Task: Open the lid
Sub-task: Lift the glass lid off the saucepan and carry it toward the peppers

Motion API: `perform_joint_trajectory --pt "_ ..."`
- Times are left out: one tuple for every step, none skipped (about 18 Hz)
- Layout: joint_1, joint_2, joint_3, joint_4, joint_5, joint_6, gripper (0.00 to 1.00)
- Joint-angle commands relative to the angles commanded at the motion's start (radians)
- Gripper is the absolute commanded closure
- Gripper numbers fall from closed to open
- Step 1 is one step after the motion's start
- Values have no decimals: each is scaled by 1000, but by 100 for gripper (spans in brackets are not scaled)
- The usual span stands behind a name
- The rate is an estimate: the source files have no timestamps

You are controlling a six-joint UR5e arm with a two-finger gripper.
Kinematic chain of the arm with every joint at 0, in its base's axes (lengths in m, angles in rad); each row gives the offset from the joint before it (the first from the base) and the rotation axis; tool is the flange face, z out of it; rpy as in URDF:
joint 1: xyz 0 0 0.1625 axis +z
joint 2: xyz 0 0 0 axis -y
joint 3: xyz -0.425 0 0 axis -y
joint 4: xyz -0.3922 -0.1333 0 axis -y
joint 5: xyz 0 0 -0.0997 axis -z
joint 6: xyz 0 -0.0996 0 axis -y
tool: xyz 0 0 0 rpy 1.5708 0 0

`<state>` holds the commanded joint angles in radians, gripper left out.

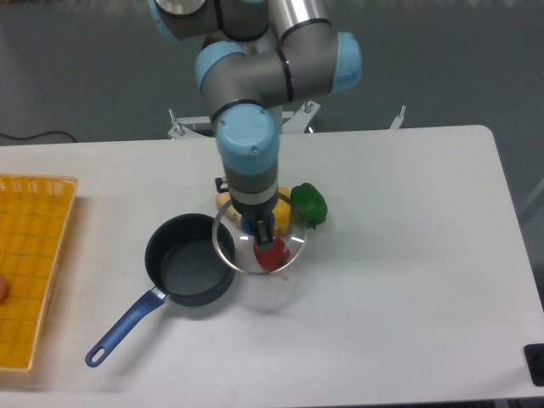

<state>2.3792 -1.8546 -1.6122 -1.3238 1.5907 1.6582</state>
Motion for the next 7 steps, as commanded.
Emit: perform_joint_trajectory --pt "-2 0 0 0 0 0 38" --pt "-2 -2 -2 0 2 0 38" --pt "-2 -2 -2 2 2 0 38" --pt "-2 -2 -2 3 2 0 38" --pt "-2 -2 -2 5 2 0 38" --pt "0 -2 -2 5 2 0 38" --pt "0 -2 -2 5 2 0 38"
